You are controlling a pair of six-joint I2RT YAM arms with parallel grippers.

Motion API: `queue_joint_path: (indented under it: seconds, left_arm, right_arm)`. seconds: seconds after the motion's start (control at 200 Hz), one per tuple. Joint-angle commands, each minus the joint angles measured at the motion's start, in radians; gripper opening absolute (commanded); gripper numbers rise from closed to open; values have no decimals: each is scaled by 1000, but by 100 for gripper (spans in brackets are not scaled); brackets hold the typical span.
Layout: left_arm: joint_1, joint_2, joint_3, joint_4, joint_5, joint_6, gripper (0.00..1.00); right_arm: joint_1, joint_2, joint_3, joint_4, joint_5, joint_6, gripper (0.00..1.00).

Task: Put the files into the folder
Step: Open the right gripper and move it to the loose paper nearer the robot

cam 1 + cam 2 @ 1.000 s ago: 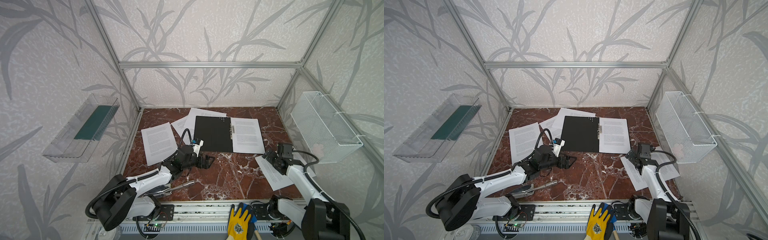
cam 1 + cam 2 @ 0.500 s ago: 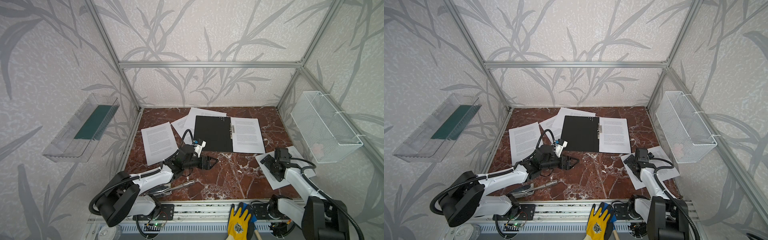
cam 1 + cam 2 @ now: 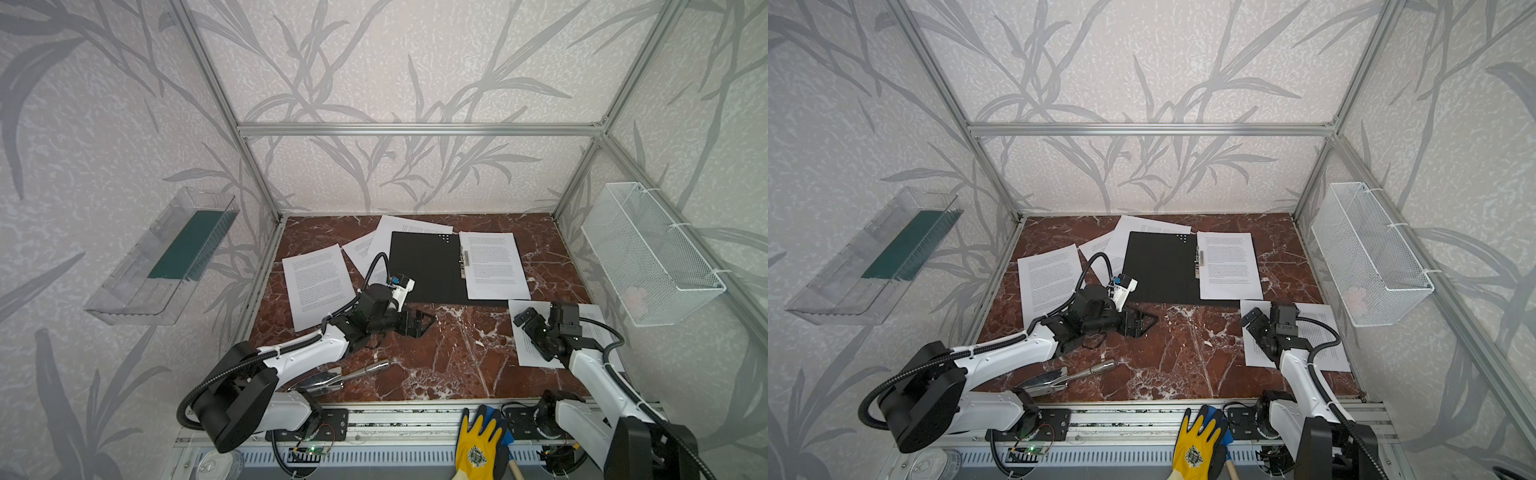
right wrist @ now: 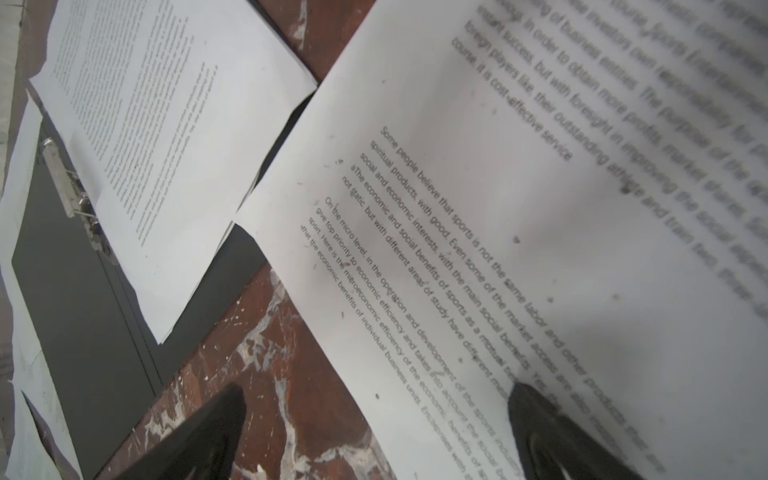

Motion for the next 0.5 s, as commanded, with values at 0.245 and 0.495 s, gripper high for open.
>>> queue_joint_path:
  seconds: [0.245, 0.495]
  left_arm:
    - [0, -1, 23, -34, 13, 53, 99]
    - [-1, 12, 16, 13, 72, 18, 99]
  right_arm:
    - [192, -144, 18, -198, -153, -146, 99]
    - [142, -130, 61, -182, 58, -200, 99]
